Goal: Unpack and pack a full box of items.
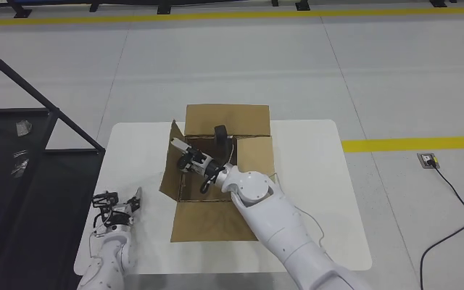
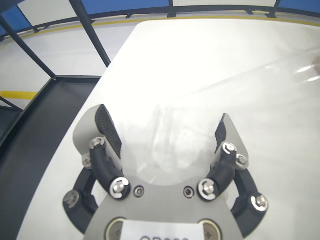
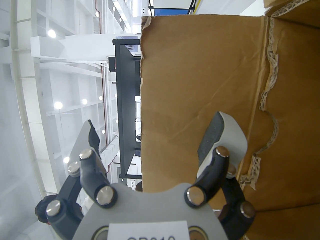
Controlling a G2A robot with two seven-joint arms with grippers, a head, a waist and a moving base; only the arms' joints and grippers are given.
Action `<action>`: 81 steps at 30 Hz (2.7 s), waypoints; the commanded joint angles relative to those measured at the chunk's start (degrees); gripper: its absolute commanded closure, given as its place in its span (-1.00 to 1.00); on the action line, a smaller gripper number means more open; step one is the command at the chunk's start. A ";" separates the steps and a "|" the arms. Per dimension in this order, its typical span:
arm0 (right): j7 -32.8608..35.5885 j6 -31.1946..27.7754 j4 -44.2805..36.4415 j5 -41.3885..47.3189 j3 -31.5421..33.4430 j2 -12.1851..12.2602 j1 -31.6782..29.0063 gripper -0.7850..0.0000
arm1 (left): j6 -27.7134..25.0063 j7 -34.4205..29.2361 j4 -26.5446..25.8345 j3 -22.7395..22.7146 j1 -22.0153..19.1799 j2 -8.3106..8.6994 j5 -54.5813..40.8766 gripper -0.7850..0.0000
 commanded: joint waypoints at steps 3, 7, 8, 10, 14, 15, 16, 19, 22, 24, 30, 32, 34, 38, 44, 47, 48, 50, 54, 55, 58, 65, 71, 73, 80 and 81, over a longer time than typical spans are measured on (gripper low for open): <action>-0.22 0.12 -0.43 -0.52 -1.03 -0.48 -0.48 -1.00 | -5.41 1.89 -5.35 -4.06 4.54 1.20 -3.37 -1.00; -1.26 0.51 -0.46 -1.83 -2.99 -1.33 -0.99 -1.00 | -13.29 1.97 -13.91 -8.88 11.52 2.64 -6.48 -1.00; -1.69 0.40 -0.44 -2.01 -3.44 -1.59 -1.08 -1.00 | -15.50 1.79 -16.43 -10.04 13.56 3.01 -6.84 -1.00; -2.69 0.13 -0.13 -2.54 -4.33 -2.09 -1.08 -1.00 | -19.03 0.66 -21.00 -12.29 17.39 3.65 -7.48 -1.00; -3.58 -0.33 0.78 -2.69 -5.45 -2.96 -0.61 -1.00 | -21.85 -1.18 -28.45 -15.58 23.63 4.57 -5.85 -1.00; -3.64 -0.32 1.10 -2.76 -5.70 -3.15 -0.44 -1.00 | -22.06 -1.37 -29.83 -16.13 24.77 4.67 -5.84 -1.00; -3.71 -0.17 1.48 -3.04 -6.03 -3.35 -0.22 -1.00 | -22.14 -1.55 -31.04 -16.65 25.81 4.72 -6.06 -1.00; -5.49 0.34 2.85 -4.33 -7.06 -4.00 0.28 -1.00 | -22.81 -1.70 -34.66 -17.89 28.28 4.72 -8.30 -1.00; -6.58 1.45 4.39 -4.68 -7.70 -4.68 0.97 -1.00 | -24.43 -3.07 -37.80 -18.68 30.01 4.70 -10.90 -1.00; -6.24 2.40 5.52 -4.57 -7.89 -5.04 1.59 -1.00 | -25.22 -4.17 -39.34 -18.80 30.75 4.67 -11.95 -1.00; -4.81 4.23 7.75 -6.98 -9.20 -5.77 3.16 -1.00 | -26.52 -5.97 -42.16 -18.65 31.92 4.59 -12.57 -1.00; -4.86 3.97 8.02 -8.22 -9.77 -5.98 3.22 -1.00 | -27.28 -6.37 -42.58 -18.81 32.21 4.60 -13.06 -1.00; -5.82 3.63 8.29 -9.88 -10.38 -6.15 3.24 -1.00 | -27.94 -6.86 -42.77 -18.98 32.29 4.60 -13.72 -1.00; -6.87 3.29 8.35 -11.07 -10.80 -6.51 3.04 -1.00 | -28.71 -7.65 -42.73 -19.34 32.20 4.61 -14.44 -1.00; -5.54 1.38 8.17 -10.08 -9.72 -6.47 3.11 -1.00 | -28.98 -7.65 -42.98 -19.55 32.35 4.56 -14.41 -1.00; -3.97 0.26 7.84 -9.18 -8.72 -6.14 3.20 -1.00 | -29.09 -7.58 -43.46 -19.61 32.54 4.52 -14.39 -1.00; -3.59 0.04 7.73 -9.04 -8.42 -6.01 3.18 -1.00 | -29.07 -7.63 -43.63 -19.60 32.61 4.51 -14.29 -1.00; -2.51 -0.50 7.26 -8.30 -7.67 -5.74 3.02 -1.00 | -29.25 -7.70 -44.12 -19.52 32.76 4.48 -14.15 -1.00; -0.62 -1.16 6.33 -7.36 -6.23 -5.06 2.63 -1.00 | -29.26 -7.80 -45.04 -19.37 32.96 4.43 -13.66 -1.00; -0.16 -1.28 6.04 -7.19 -5.89 -4.88 2.48 -1.00 | -29.23 -7.76 -45.25 -19.33 33.02 4.41 -13.61 -1.00; 1.19 -1.64 4.98 -6.65 -4.85 -4.31 1.94 -1.00 | -29.11 -7.80 -45.87 -19.31 33.22 4.36 -13.48 -1.00; 5.34 -3.16 0.96 -4.65 -1.31 -2.43 0.20 -1.00 | -30.49 -7.17 -48.49 -20.21 34.85 4.27 -15.15 -1.00; 12.42 -5.15 -6.77 -4.76 3.52 0.70 -3.17 -1.00 | -34.24 -6.80 -55.70 -22.15 38.93 4.32 -17.06 -1.00; 15.69 -6.03 -11.85 -6.17 5.72 2.25 -5.81 -1.00 | -37.21 -9.14 -58.87 -22.68 40.28 4.45 -19.16 -1.00; 24.51 -5.58 -40.02 -8.78 17.05 7.66 -23.65 -1.00 | -44.96 -28.12 -68.93 -20.72 39.39 5.50 -28.49 -1.00; 25.51 -5.17 -43.84 -8.19 18.69 8.21 -26.36 -1.00 | -45.14 -31.54 -69.75 -19.57 38.46 5.66 -29.82 -1.00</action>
